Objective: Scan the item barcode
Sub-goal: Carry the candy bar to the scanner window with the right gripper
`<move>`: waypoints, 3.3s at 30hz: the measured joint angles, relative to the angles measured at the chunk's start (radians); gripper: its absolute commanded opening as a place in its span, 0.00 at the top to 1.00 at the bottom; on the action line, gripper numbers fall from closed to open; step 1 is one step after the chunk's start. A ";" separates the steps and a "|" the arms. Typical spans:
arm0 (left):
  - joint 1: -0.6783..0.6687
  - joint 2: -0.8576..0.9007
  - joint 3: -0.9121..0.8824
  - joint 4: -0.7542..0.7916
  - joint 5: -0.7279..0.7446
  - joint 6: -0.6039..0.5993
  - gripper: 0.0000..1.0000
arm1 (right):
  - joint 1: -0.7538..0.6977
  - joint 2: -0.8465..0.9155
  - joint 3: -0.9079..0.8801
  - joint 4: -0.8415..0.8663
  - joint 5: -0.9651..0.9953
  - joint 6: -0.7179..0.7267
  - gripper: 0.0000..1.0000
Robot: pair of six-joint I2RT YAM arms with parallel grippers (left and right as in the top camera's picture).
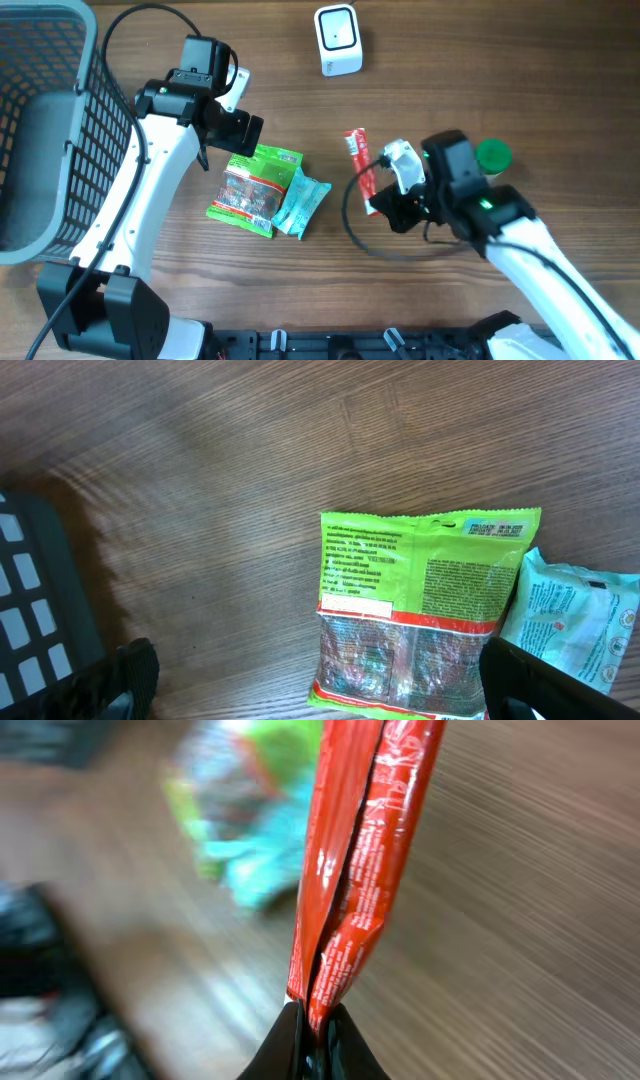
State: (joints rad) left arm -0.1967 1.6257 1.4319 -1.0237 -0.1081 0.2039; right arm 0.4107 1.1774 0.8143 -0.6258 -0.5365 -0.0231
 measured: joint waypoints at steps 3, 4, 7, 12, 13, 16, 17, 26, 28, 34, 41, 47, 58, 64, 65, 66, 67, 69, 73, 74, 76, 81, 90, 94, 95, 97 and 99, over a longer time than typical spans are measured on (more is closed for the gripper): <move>0.000 0.000 0.000 0.000 0.000 0.000 0.00 | 0.000 -0.072 0.000 -0.036 -0.121 -0.056 0.96; 0.000 0.000 0.000 0.000 0.000 0.000 0.00 | 0.000 -0.094 0.000 -0.052 -0.153 -0.076 0.96; 0.000 0.000 0.000 0.000 0.000 0.000 0.00 | 0.000 -0.139 0.000 -0.076 -0.198 -0.112 0.96; 0.000 0.000 0.000 0.000 0.000 0.000 0.00 | 0.000 -0.168 0.000 -0.084 -0.226 -0.132 0.95; 0.000 0.000 0.000 0.000 0.000 0.000 0.00 | 0.000 -0.168 0.000 -0.087 -0.226 -0.133 0.96; 0.000 0.000 0.000 0.000 0.000 0.000 0.00 | 0.000 -0.166 0.000 -0.090 -0.187 -0.121 0.96; 0.000 0.000 0.000 0.000 0.000 0.000 0.00 | 0.000 -0.165 0.000 -0.092 -0.150 -0.104 0.96; 0.000 0.000 0.000 0.001 0.000 0.000 0.00 | 0.000 0.056 0.404 -0.354 0.154 0.023 0.96; 0.000 0.000 0.000 0.000 0.000 0.000 0.00 | 0.000 0.156 0.580 -0.443 0.201 0.023 0.96; 0.000 0.000 0.000 0.000 0.000 0.000 0.00 | 0.023 0.464 0.945 -0.462 0.476 0.003 0.96; 0.000 0.000 0.000 0.001 0.000 0.000 0.00 | 0.125 0.806 0.974 -0.087 1.052 -0.221 0.96; 0.000 0.000 0.000 0.001 0.000 0.000 0.00 | 0.187 1.042 0.972 0.164 1.314 -0.472 0.96; 0.000 0.000 0.000 0.000 0.000 0.000 0.00 | 0.181 1.183 0.969 0.433 1.480 -0.768 0.96; 0.000 0.000 0.000 0.000 0.000 0.000 0.00 | 0.169 1.202 0.969 0.426 1.460 -0.794 0.96; 0.000 0.000 0.000 0.000 0.000 0.000 0.00 | 0.164 1.206 0.969 0.425 1.455 -0.794 0.96; 0.000 0.000 0.000 0.000 0.000 0.000 0.00 | 0.157 1.209 0.969 0.425 1.452 -0.794 0.96; 0.000 0.000 0.000 0.000 0.000 0.000 0.00 | 0.155 1.210 0.969 0.425 1.452 -0.794 0.96; 0.000 0.000 0.000 0.000 0.000 0.000 0.00 | 0.139 1.213 0.969 0.425 1.431 -0.792 0.96; 0.000 0.000 0.000 0.000 0.000 0.000 0.00 | 0.134 1.213 0.969 0.426 1.407 -0.771 0.96; 0.000 0.000 0.000 0.000 0.000 0.000 0.00 | 0.137 1.213 0.969 0.426 1.405 -0.762 0.96; 0.000 0.000 0.000 0.000 0.000 0.000 0.00 | 0.142 1.213 0.969 0.425 1.405 -0.740 0.96; 0.000 0.000 0.000 0.000 0.000 0.000 0.00 | 0.152 1.188 0.967 0.317 1.373 -0.619 0.96; 0.000 0.000 0.000 0.000 0.000 0.000 0.00 | 0.122 0.751 0.962 -0.309 0.970 -0.165 0.96; 0.000 0.000 0.000 0.000 0.000 0.000 0.00 | 0.018 0.662 0.972 -0.530 0.777 0.024 0.96; 0.000 0.000 0.000 0.000 0.000 0.000 0.00 | -0.011 0.665 0.953 -0.542 0.734 0.056 0.96; 0.000 0.000 0.000 0.000 0.000 0.000 0.00 | -0.062 0.673 0.884 -0.535 0.665 0.105 0.96; 0.000 0.000 0.000 0.000 0.000 0.000 0.00 | -0.096 0.679 0.785 -0.504 0.614 0.132 0.96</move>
State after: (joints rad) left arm -0.1963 1.6257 1.4319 -1.0233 -0.1081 0.2043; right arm 0.3145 1.8565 1.5993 -1.1301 0.0776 0.1093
